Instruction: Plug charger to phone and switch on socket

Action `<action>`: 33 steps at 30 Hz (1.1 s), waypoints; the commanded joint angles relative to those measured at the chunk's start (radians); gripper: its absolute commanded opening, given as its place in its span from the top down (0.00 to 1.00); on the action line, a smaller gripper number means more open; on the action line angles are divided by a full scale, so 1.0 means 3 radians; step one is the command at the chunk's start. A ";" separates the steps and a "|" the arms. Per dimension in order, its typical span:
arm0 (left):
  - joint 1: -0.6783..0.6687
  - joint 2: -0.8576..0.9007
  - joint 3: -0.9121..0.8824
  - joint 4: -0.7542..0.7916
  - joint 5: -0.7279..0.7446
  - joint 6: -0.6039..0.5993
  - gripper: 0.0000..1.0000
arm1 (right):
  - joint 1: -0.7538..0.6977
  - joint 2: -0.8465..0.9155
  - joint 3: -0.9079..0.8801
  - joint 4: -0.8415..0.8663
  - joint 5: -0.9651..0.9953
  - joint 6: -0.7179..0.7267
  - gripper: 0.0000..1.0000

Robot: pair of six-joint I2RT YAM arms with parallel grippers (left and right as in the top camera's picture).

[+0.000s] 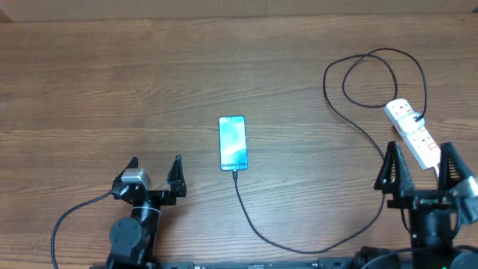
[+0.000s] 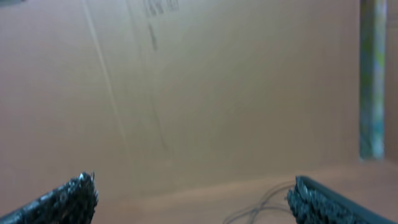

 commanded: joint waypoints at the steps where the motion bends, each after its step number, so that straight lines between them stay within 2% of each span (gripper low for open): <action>1: 0.0022 -0.0010 -0.0014 0.0003 -0.0041 -0.0032 0.00 | 0.0058 -0.0237 -0.0476 0.0441 -0.0033 0.0181 0.00; 4: 0.0022 -0.0010 -0.0014 0.0003 -0.0039 -0.0032 0.00 | 0.0060 -0.0248 -0.0769 0.0853 -0.0033 0.0392 0.00; 7: 0.0022 -0.0010 -0.0014 0.0003 -0.0039 -0.0032 0.00 | 0.0061 -0.0263 -0.1016 0.1139 -0.0019 0.0397 0.00; 16: 0.0022 -0.0010 -0.0014 0.0003 -0.0039 -0.0032 0.00 | 0.0233 -0.0443 -0.1687 0.1589 0.0261 0.0398 0.00; 21: 0.0022 -0.0010 -0.0014 0.0003 -0.0041 -0.0032 0.00 | 0.0417 -0.0528 -0.1904 0.1596 0.0556 0.0397 0.00; 33: 0.0022 -0.0010 -0.0014 0.0003 -0.0041 -0.0032 0.00 | 0.0453 -0.0528 -0.2103 0.1574 0.0595 0.0385 0.00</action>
